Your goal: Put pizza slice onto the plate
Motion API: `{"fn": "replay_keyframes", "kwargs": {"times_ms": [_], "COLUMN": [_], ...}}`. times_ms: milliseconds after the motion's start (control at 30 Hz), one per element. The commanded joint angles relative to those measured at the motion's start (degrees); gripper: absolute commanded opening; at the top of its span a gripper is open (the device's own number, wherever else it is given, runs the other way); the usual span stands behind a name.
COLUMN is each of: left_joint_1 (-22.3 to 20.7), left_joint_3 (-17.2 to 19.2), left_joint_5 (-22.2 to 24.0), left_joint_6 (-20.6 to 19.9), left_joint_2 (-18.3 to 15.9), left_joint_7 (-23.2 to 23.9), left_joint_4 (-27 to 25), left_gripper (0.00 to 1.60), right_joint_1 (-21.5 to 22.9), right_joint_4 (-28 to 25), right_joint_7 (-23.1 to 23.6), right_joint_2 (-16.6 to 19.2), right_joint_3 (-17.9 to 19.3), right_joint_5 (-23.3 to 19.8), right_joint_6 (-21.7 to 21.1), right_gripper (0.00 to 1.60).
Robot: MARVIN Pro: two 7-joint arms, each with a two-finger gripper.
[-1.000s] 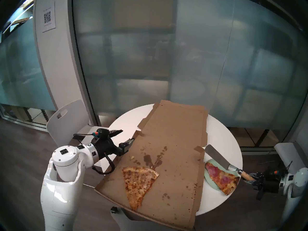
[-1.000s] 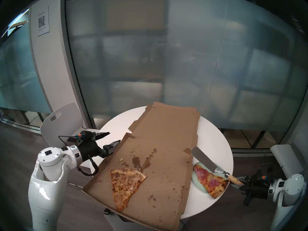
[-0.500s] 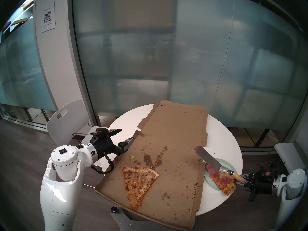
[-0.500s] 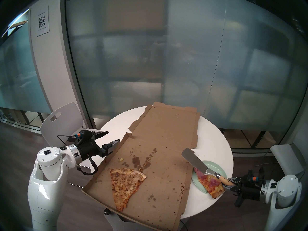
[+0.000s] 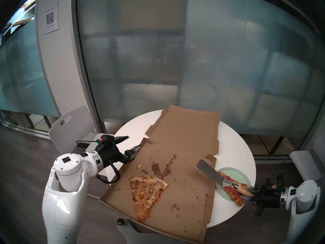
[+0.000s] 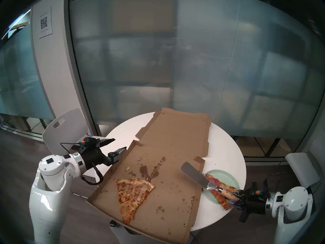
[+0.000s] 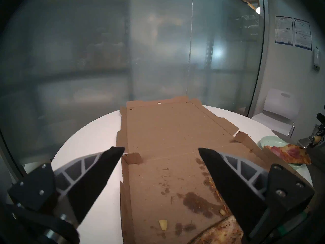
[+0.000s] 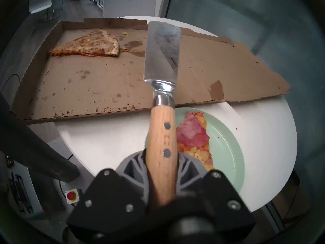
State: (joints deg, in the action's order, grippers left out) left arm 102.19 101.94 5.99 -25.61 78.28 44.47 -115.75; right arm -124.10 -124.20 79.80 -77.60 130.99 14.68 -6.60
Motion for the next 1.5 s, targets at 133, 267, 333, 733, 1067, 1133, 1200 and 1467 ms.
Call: {"fn": "replay_keyframes", "kwargs": {"times_ms": [133,267,333,733,1067,1133,1200,1467], "left_joint_1": [-0.2,-0.2,-0.2,-0.2,-0.2,-0.2,-0.2,-0.2], "left_joint_3": [0.0,0.0,0.0,0.0,0.0,0.0,0.0,0.0], "left_joint_5": [0.0,0.0,0.0,-0.1,-0.1,-0.1,-0.1,-0.1], "left_joint_6": [0.2,0.2,0.2,0.2,0.2,0.2,0.2,0.2], "left_joint_2": [-0.1,-0.1,-0.1,-0.1,-0.1,-0.1,-0.1,-0.1], "left_joint_7": [0.2,0.2,0.2,0.2,0.2,0.2,0.2,0.3], "left_joint_4": [-1.2,-1.2,-1.2,-1.2,-1.2,-1.2,-1.2,-1.2], "left_gripper": [1.6,1.6,1.6,1.6,1.6,1.6,1.6,1.6], "right_joint_1": [-0.2,-0.2,-0.3,0.3,1.2,1.4,1.7,2.9], "right_joint_4": [-2.6,-2.9,-3.1,-3.6,-3.9,-4.0,-3.7,-3.6], "right_joint_7": [-0.3,-0.5,-0.7,-1.6,-2.3,-2.5,-2.7,-3.4], "right_joint_2": [-1.2,-1.6,-1.8,-2.5,-2.6,-2.7,-2.6,-3.0], "right_joint_3": [-2.7,-3.6,-4.0,-8.5,-12.6,-13.3,-14.1,-17.6], "right_joint_5": [0.8,1.2,1.5,4.0,6.9,7.4,8.1,10.4], "right_joint_6": [-0.1,-0.2,-0.2,-0.7,-1.6,-1.8,-1.9,-2.9], "right_gripper": [0.0,0.0,0.0,0.0,0.0,0.0,0.0,0.0]}}
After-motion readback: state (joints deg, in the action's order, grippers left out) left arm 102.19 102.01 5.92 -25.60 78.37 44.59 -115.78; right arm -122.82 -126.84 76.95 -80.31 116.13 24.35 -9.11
